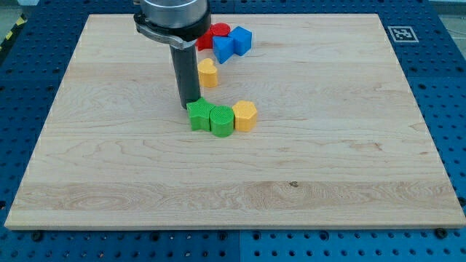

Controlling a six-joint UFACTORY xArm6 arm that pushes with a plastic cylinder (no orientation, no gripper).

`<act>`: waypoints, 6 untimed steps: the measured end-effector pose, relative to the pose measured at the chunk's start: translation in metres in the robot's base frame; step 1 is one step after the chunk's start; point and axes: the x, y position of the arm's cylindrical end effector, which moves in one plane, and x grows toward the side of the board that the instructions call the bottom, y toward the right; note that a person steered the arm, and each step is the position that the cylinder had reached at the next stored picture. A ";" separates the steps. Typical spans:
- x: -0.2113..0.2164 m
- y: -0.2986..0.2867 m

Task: Slightly move the green circle to the left of the yellow hexagon

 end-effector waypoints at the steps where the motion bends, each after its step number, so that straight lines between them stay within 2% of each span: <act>1: 0.002 -0.039; 2: 0.031 -0.059; 3: 0.084 -0.054; 4: 0.108 0.003; 5: 0.103 0.050; 6: 0.089 0.060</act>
